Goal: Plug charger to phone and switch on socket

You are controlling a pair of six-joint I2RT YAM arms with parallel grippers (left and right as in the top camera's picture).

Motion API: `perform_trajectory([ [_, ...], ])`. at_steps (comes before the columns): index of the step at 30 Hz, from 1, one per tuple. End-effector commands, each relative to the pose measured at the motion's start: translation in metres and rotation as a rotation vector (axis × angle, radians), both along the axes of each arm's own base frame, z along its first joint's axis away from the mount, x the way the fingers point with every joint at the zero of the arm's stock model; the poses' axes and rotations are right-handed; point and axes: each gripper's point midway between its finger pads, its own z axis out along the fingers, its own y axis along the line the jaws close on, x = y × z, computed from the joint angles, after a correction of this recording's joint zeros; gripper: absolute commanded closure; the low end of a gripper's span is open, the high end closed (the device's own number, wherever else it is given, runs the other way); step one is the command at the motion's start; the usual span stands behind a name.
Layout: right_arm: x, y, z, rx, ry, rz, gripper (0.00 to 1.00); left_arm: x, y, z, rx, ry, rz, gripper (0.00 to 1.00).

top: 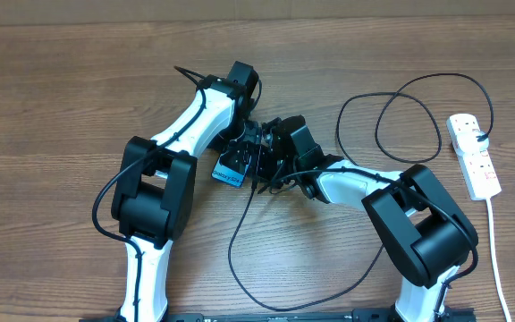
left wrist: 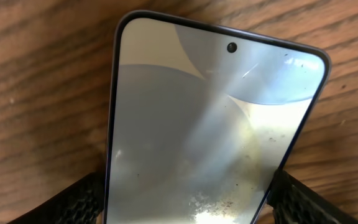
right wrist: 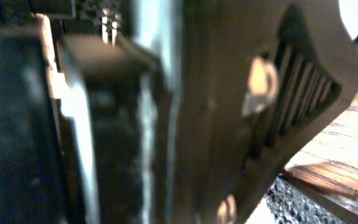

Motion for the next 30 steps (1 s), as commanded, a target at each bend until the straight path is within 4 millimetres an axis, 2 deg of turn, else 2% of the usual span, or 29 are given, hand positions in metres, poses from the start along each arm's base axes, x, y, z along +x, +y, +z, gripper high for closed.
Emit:
perform_trajectory([
  [1,-0.019,-0.017,-0.047,-0.123,0.088,-0.038,0.0,-0.02,0.015,-0.021,0.035,0.108,0.08,0.26],
  [7,-0.014,-0.025,-0.053,-0.166,0.09,-0.09,0.0,-0.028,0.012,-0.015,-0.162,0.224,0.151,0.27],
  [12,-0.021,-0.03,-0.06,-0.186,0.154,-0.115,0.0,-0.025,0.025,-0.009,-0.265,0.261,0.19,0.25],
  [15,-0.021,-0.03,-0.06,-0.187,0.157,-0.116,0.0,-0.021,0.035,-0.009,-0.269,0.258,0.21,0.2],
  [17,-0.021,-0.03,-0.059,-0.186,0.156,-0.116,0.0,-0.019,0.037,-0.009,-0.273,0.247,0.188,0.09],
  [20,-0.021,-0.028,-0.058,-0.177,0.159,-0.112,0.0,-0.014,0.034,-0.007,-0.277,0.223,0.17,0.0],
  [27,-0.024,-0.024,-0.044,-0.158,0.124,-0.055,0.0,0.018,0.028,0.017,-0.179,0.088,0.108,0.0],
  [30,-0.027,-0.021,-0.039,-0.145,0.099,-0.014,0.0,0.016,0.017,0.016,-0.151,0.074,0.071,0.0],
])
